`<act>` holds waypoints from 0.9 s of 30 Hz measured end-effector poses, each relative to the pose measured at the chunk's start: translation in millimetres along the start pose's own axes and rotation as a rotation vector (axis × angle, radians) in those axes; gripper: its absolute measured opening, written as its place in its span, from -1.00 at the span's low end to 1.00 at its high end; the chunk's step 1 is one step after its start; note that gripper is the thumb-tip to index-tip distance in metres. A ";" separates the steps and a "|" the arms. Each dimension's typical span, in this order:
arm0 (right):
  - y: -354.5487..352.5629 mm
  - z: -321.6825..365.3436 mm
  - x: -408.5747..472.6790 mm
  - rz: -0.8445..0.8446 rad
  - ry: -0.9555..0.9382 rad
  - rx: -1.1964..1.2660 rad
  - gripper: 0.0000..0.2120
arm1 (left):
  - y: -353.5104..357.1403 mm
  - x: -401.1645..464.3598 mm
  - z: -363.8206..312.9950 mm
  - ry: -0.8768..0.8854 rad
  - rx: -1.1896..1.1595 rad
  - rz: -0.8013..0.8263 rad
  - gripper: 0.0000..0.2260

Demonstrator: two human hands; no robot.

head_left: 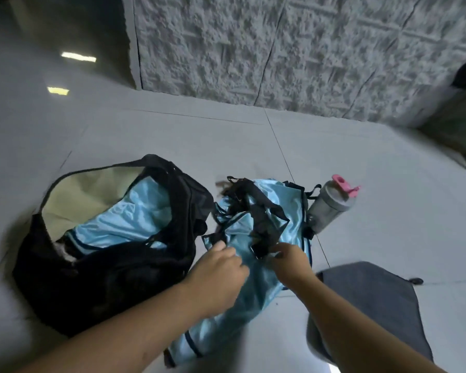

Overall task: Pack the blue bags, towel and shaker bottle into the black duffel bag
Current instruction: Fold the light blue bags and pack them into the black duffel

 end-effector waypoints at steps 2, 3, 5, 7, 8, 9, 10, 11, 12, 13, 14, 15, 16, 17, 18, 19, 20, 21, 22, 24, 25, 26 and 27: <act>4.0 -17.2 2.6 -0.003 0.064 0.047 -0.65 | 12.6 9.3 -8.7 -0.072 -0.021 0.102 -0.94; 5.2 -24.5 4.0 -0.019 0.090 0.046 -0.65 | 21.9 13.7 -9.7 -0.162 -0.052 0.147 -0.87; 6.9 -35.7 7.0 -0.047 0.136 0.033 -0.70 | 34.2 19.4 -7.4 -0.346 -0.065 0.277 -0.75; 9.5 -44.6 7.7 -0.048 0.201 0.069 -0.72 | 48.0 24.4 -2.9 -0.485 -0.083 0.281 -0.61; 11.1 -47.1 7.9 -0.050 0.227 0.109 -0.69 | 53.6 27.3 -0.8 -0.540 -0.098 0.237 -0.55; 12.8 -50.9 8.9 -0.063 0.246 0.161 -0.64 | 59.5 32.0 1.0 -0.603 -0.147 0.169 -0.49; 13.1 -51.8 9.3 -0.076 0.248 0.213 -0.57 | 63.8 36.0 2.2 -0.700 -0.252 0.096 -0.44; 12.7 -53.0 9.1 -0.074 0.251 0.274 -0.49 | 64.6 40.1 2.5 -0.795 -0.387 0.032 -0.41; 13.1 -53.7 9.6 -0.059 0.254 0.328 -0.46 | 64.2 43.7 2.8 -0.880 -0.510 -0.029 -0.41; 13.6 -54.2 10.6 -0.040 0.253 0.368 -0.51 | 63.6 46.0 4.5 -0.945 -0.603 -0.077 -0.45; 14.5 -55.1 11.4 -0.013 0.263 0.400 -0.61 | 62.7 46.7 6.1 -1.000 -0.676 -0.089 -0.52; 15.8 -57.1 12.5 -0.001 0.273 0.426 -0.66 | 61.6 47.1 7.7 -1.028 -0.743 -0.106 -0.60; 17.9 -59.4 13.6 0.004 0.276 0.462 -0.66 | 61.9 46.4 10.3 -1.044 -0.776 -0.106 -0.68; 18.2 -59.5 12.5 0.003 0.273 0.502 -0.66 | 60.6 43.9 11.5 -1.044 -0.771 -0.095 -0.73; 17.9 -59.4 12.4 -0.019 0.258 0.532 -0.71 | 62.2 42.5 13.9 -1.048 -0.765 -0.082 -0.68; 16.7 -59.1 11.6 -0.043 0.240 0.555 -0.78 | 61.3 40.8 15.4 -1.035 -0.753 -0.071 -0.59; 15.9 -58.7 11.2 -0.067 0.224 0.580 -0.75 | 62.4 39.2 17.9 -1.032 -0.774 -0.056 -0.53; 14.9 -59.2 11.0 -0.084 0.208 0.596 -0.66 | 60.2 37.2 18.8 -1.029 -0.789 -0.045 -0.53; 14.0 -59.3 10.4 -0.103 0.187 0.606 -0.59 | 60.1 34.9 20.5 -1.033 -0.802 -0.023 -0.54; 11.8 -58.6 9.2 -0.130 0.176 0.633 -0.59 | 60.1 30.6 23.1 -1.026 -0.793 -0.009 -0.58; 10.1 -57.0 8.9 -0.136 0.186 0.648 -0.63 | 59.7 28.8 23.8 -1.022 -0.783 0.007 -0.58; 8.9 -55.0 8.1 -0.127 0.200 0.695 -0.70 | 62.4 27.4 24.5 -1.028 -0.797 0.019 -0.58; 8.0 -53.1 7.1 -0.112 0.226 0.737 -0.78 | 63.6 26.3 24.5 -1.032 -0.811 0.031 -0.58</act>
Point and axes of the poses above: each hand's wrist, its own x-axis towards the middle knuckle, its own y-axis out of the palm, z = x × y, the point moved 1 cm from there along x, towards the middle knuckle, and after that the axes turned 5 degrees about -z, right-handed, at the moved point
